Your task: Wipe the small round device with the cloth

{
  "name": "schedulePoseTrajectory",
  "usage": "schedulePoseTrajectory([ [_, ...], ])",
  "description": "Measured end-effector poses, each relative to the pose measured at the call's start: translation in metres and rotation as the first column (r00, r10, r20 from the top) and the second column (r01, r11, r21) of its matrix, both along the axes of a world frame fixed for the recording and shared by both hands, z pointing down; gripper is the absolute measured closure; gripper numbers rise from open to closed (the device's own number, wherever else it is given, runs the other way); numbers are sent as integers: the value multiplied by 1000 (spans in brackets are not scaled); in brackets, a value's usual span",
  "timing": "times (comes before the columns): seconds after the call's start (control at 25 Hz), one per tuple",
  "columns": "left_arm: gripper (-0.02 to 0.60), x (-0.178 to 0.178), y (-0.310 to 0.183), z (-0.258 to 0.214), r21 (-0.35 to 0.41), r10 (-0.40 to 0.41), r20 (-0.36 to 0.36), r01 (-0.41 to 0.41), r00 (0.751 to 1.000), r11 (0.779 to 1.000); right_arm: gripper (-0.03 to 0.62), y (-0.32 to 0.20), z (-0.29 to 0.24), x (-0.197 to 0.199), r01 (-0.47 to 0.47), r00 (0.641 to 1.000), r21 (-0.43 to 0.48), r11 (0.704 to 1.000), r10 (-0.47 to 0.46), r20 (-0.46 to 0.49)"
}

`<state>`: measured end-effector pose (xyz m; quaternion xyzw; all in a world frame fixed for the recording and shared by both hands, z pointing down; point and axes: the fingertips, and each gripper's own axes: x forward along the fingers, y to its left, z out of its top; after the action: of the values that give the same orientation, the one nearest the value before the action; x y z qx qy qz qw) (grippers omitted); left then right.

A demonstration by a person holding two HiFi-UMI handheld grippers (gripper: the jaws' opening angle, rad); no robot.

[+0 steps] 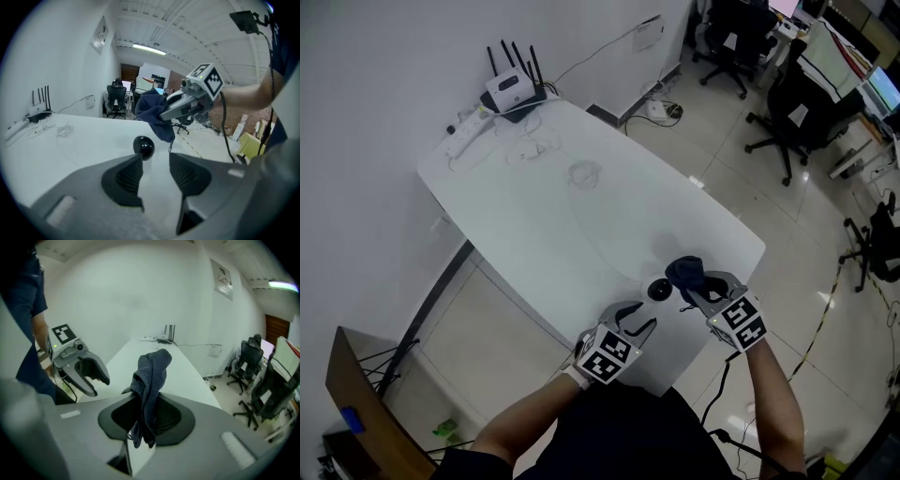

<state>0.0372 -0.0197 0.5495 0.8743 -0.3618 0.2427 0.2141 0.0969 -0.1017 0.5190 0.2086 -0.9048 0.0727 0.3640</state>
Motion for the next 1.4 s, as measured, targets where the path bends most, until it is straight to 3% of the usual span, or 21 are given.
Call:
schedulePoseTrajectory([
  [0.16,405,9,-2,-8,16,26,1,-26,1000,1000,507,18,-7,-23,172,981,56,983,-166,-97],
  [0.4,405,19,-8,-10,22,41,3,-41,999,999,508,11,0,-38,308,936,67,949,-290,-201],
  [0.8,405,17,-12,9,-14,72,39,-71,997,997,508,-30,31,-54,338,925,-105,935,-351,-148],
  [1.12,405,16,-15,17,-35,56,47,-54,997,998,510,-31,84,-44,360,915,-338,870,-400,-54],
  [1.4,405,17,-14,22,-46,58,61,-55,996,997,508,-32,125,-44,365,894,-410,836,-438,-95],
])
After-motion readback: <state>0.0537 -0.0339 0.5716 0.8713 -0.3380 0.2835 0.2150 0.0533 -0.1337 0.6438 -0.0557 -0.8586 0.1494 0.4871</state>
